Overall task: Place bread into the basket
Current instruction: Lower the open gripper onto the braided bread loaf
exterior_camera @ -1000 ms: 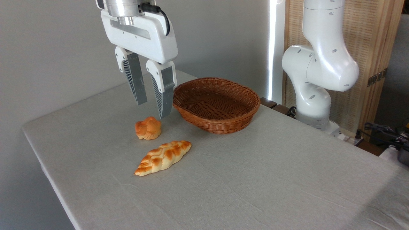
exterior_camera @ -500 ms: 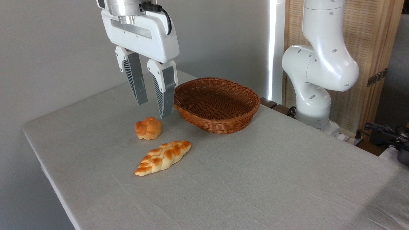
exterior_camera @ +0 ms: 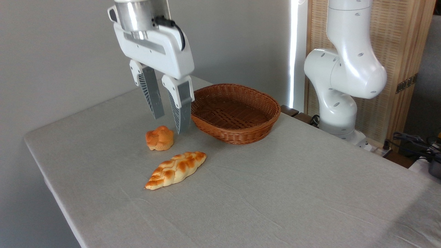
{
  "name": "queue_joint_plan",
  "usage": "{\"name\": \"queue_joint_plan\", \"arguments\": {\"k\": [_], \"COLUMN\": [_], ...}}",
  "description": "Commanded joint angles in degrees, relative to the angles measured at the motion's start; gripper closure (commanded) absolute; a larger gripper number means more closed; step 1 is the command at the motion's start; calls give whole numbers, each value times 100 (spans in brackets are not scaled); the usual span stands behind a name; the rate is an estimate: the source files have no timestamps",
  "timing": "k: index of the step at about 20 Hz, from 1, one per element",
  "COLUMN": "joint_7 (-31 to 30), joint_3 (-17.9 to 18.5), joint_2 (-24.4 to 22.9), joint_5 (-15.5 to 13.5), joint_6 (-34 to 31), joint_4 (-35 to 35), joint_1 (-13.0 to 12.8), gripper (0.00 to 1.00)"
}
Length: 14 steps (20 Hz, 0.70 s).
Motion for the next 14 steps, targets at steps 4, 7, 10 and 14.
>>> {"name": "queue_joint_plan", "arguments": {"k": [4, 7, 10, 14], "joint_7": [-80, -98, -89, -107], "joint_3": [-73, -64, -64, -64], "joint_2": [-456, -97, 27, 124], "joint_5": [-44, -36, -9, 17], "joint_6": [1206, 1364, 1417, 1908], "joint_4": [-1493, -1635, -1714, -2126], "joint_1": [-465, -835, -844, -853], "gripper": [0, 0, 0, 0]}}
